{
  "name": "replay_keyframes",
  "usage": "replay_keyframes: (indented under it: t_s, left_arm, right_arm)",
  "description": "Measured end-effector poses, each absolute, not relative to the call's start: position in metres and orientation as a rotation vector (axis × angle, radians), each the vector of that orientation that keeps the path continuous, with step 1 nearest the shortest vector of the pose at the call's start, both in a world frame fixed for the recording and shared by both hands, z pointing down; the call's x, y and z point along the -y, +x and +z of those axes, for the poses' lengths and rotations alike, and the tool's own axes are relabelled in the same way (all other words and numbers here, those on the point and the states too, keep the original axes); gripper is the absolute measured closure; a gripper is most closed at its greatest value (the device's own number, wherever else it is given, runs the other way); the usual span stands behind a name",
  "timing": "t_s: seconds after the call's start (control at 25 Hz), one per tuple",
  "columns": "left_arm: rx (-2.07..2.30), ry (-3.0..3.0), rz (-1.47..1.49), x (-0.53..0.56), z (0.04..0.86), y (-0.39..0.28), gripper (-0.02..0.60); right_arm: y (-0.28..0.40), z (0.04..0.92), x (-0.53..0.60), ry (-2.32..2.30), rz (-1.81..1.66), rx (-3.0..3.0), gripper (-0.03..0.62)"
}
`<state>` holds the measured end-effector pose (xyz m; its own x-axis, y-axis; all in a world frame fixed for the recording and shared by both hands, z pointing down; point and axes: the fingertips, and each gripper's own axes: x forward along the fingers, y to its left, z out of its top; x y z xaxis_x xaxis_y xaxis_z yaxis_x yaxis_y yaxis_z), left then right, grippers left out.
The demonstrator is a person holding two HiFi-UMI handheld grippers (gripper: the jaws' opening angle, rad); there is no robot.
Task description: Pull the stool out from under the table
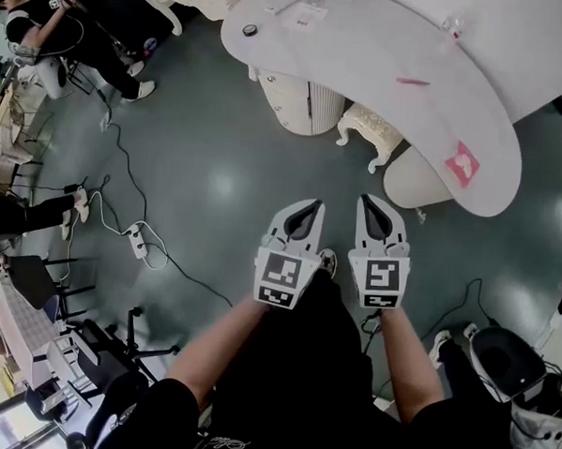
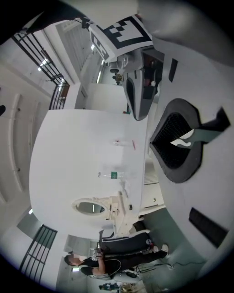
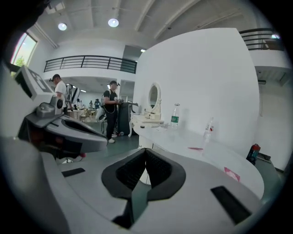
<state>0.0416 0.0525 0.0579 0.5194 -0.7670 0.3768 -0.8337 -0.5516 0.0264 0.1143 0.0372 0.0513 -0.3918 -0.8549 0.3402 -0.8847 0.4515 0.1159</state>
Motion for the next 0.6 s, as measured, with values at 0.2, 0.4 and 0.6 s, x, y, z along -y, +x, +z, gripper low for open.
replay_keyframes:
  t_s: [0.2, 0.4, 0.6]
  left_arm:
    - [1.312, 2.539, 0.449, -0.006, 0.096, 0.06, 0.575]
    - [1.3, 2.499, 0.381, 0.01, 0.172, 0.054, 0.575]
    - [1.301, 2.509, 0.418, 0.029, 0.256, 0.035, 0.575]
  right_arm:
    - [0.134, 0.113, 0.001, 1.418, 0.145, 2.3, 0.588]
    - [0.14, 0.208, 0.022, 1.443, 0.135, 2.238, 0.588]
    - [0.139, 0.315, 0.051, 1.496, 0.197, 2.164, 0.588]
